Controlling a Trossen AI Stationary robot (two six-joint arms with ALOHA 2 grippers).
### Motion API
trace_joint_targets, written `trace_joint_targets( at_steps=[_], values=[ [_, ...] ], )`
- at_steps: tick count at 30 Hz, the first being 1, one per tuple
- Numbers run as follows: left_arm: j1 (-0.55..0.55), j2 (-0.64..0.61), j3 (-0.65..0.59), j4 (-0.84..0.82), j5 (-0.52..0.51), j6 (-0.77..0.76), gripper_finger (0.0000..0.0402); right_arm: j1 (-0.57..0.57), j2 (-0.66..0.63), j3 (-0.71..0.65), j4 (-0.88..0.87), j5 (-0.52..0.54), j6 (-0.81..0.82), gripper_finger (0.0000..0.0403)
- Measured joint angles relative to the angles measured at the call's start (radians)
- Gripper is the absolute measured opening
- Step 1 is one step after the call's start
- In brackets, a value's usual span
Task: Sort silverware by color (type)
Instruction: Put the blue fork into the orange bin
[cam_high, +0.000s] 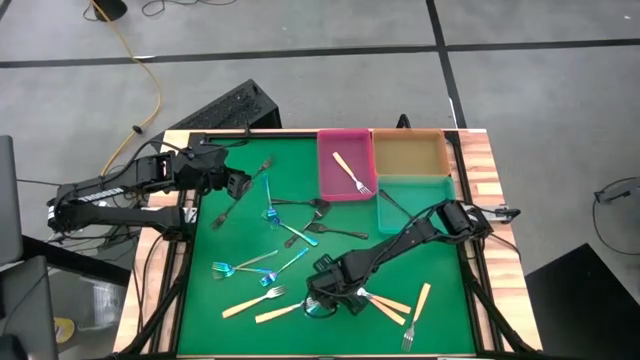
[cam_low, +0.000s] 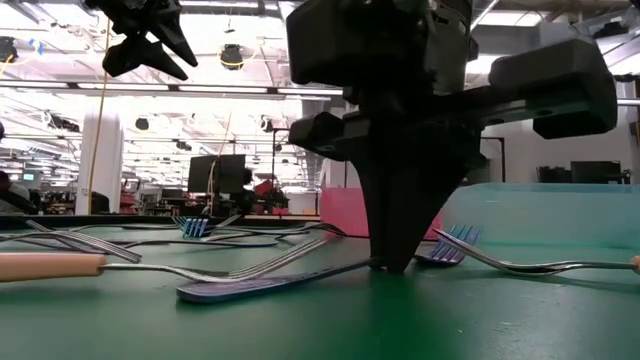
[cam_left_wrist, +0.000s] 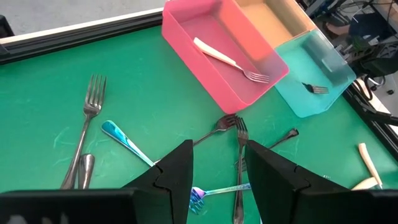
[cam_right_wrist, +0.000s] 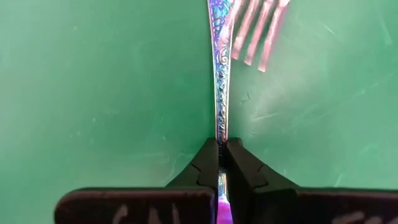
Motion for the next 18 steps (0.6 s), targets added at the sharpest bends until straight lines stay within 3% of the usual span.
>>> trace_joint_targets(
  at_steps=[5,18],
  values=[
    [0.000,0.000,0.000,0.000,0.000,0.000,0.0129,-0.015,0.002,0.026,-0.027,-0.002,0.075,0.0032],
    [0.000,0.000,0.000,0.000,-0.002,0.000,0.0129,-0.116,0.013,0.144,-0.092,0.029,0.089,0.0031]
  ],
)
